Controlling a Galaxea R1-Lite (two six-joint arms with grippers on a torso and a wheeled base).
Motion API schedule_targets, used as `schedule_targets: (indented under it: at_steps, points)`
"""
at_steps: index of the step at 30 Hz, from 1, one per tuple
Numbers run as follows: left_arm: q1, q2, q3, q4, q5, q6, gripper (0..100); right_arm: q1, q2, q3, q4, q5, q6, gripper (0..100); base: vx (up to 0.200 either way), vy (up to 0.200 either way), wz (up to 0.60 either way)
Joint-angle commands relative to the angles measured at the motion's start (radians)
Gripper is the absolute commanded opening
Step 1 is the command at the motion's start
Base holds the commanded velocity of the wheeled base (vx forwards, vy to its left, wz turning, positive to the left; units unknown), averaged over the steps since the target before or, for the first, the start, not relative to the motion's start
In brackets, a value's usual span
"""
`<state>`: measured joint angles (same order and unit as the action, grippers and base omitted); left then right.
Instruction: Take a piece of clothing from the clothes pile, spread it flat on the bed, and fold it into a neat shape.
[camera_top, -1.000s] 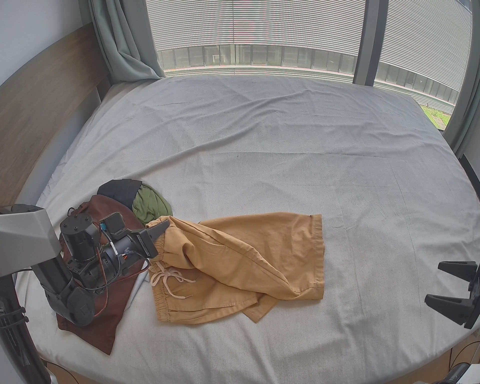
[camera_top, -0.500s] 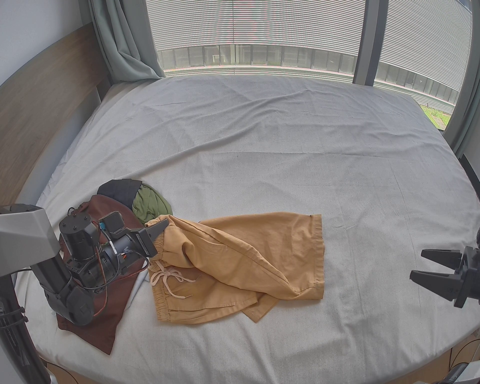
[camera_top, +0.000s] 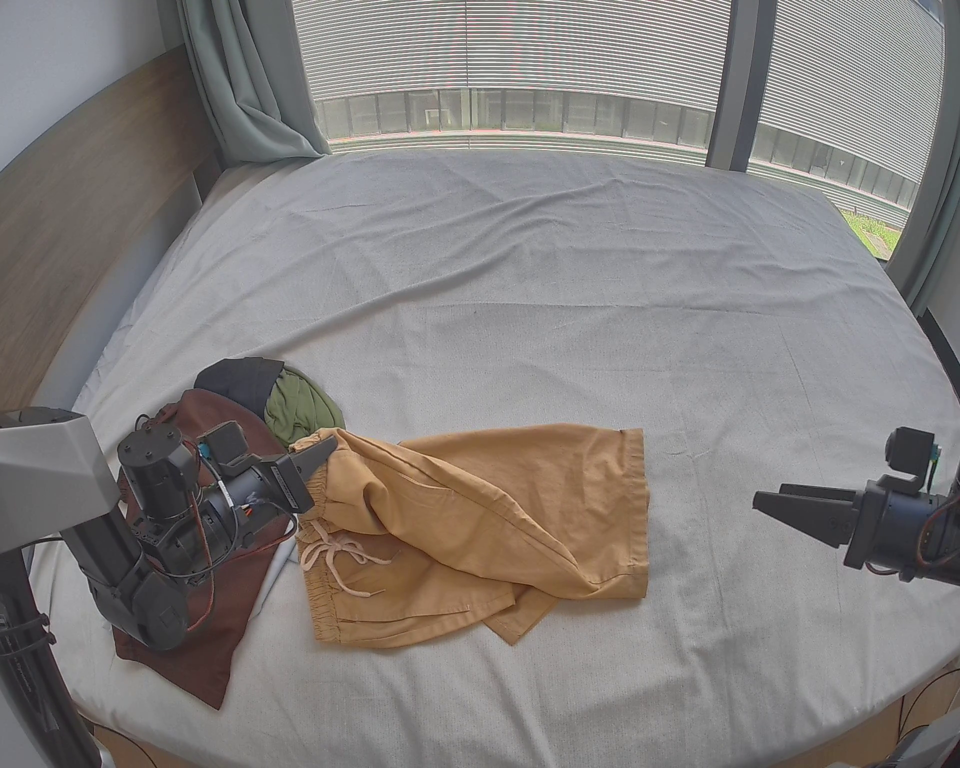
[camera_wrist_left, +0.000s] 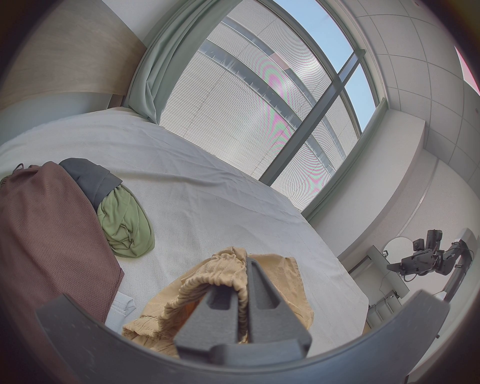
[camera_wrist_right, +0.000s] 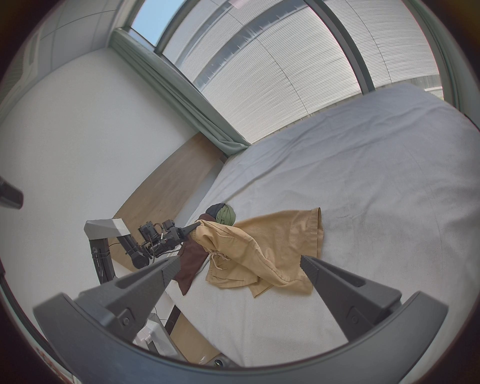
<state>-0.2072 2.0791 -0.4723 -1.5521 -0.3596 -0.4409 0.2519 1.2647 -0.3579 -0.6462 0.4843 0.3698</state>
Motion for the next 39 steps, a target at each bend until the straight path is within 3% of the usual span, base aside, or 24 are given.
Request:
schedule_targets:
  at_steps: [1, 11, 21, 39]
  points:
    - [0.000, 0.006, -0.002, -0.002, -0.001, 0.001, 0, 0.001, 0.127, 0.002, -0.033, 0.002, 0.020, 100, 0.000, 0.000, 0.00]
    - [0.000, -0.001, 0.001, -0.002, -0.001, 0.002, 0, 0.001, 0.308, 0.045, -0.251, 0.002, 0.021, 100, 0.000, 0.000, 0.00]
    - [0.000, 0.002, 0.008, -0.002, -0.001, 0.024, 0, 0.003, 0.400, 0.042, -0.300, 0.002, 0.023, 100, 0.000, 0.000, 0.00]
    - [0.002, 0.010, 0.008, -0.002, -0.001, 0.044, 0, 0.015, 0.639, 0.045, -0.552, 0.000, 0.093, 100, 0.000, 0.000, 0.00]
